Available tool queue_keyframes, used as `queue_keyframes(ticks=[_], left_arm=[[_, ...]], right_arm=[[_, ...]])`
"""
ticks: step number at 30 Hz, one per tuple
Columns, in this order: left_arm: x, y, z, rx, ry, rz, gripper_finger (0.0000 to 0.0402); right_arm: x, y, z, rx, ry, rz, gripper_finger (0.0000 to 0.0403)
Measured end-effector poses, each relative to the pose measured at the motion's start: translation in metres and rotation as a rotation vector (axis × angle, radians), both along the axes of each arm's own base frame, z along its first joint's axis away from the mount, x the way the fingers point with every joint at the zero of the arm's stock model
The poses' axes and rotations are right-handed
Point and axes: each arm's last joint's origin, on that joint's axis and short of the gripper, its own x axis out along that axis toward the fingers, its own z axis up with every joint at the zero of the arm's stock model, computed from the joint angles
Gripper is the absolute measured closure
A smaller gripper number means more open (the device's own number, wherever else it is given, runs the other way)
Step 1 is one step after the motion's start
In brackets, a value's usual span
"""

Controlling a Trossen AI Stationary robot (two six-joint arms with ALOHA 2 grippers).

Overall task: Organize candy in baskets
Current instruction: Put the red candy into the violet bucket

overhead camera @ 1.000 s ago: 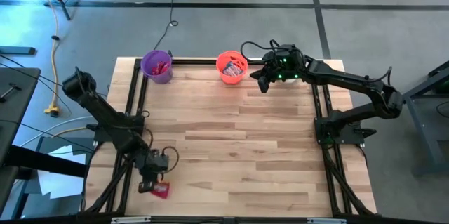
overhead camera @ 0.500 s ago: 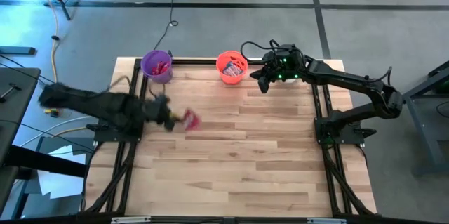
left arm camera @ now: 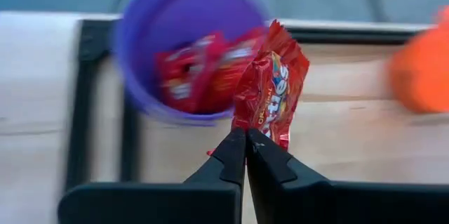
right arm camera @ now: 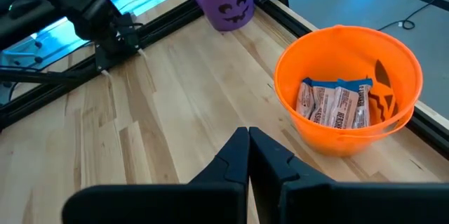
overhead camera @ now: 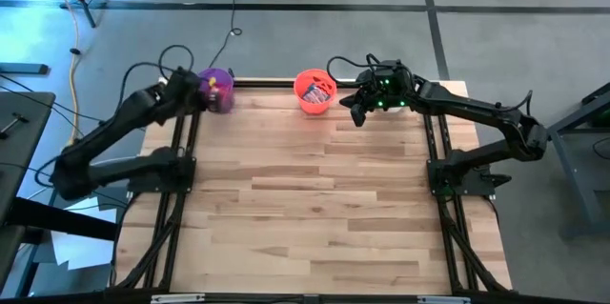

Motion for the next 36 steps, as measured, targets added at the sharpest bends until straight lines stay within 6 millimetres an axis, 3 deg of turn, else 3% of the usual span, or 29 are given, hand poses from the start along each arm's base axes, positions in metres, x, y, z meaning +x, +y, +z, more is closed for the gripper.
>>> queue_keyframes(ticks=[5,12,20,24,27,30,33,36], left_arm=[[-0.011,0.019,-0.008,-0.057,0.106,0.052,0.0401],[-0.013,0.040,-0.010,0.000,0.146,0.149,0.0395],[-0.008,0.050,-0.020,-0.053,0.196,0.117,0.0331],[-0.004,0.054,-0.019,-0.042,0.142,0.077,0.0310],[-0.003,0.054,-0.017,-0.042,0.108,0.084,0.0318],[-0.003,0.053,-0.018,-0.058,0.106,0.063,0.0352],[-0.001,0.050,-0.017,-0.104,0.033,-0.020,0.0391],[0.009,0.047,-0.014,-0.133,-0.095,-0.150,0.0394]], right_arm=[[0.000,0.000,0.000,-0.001,0.000,0.001,0.0403],[0.000,0.000,0.000,-0.002,0.000,0.001,0.0403],[0.000,0.000,0.000,-0.002,0.001,0.001,0.0403],[0.000,0.000,0.000,-0.008,0.002,0.005,0.0403],[0.000,0.000,0.000,-0.009,0.002,0.005,0.0403],[0.000,0.000,0.000,-0.022,0.005,0.013,0.0403],[0.000,0.000,0.000,-0.030,0.007,0.018,0.0403],[0.000,0.000,0.000,-0.029,0.007,0.017,0.0403]])
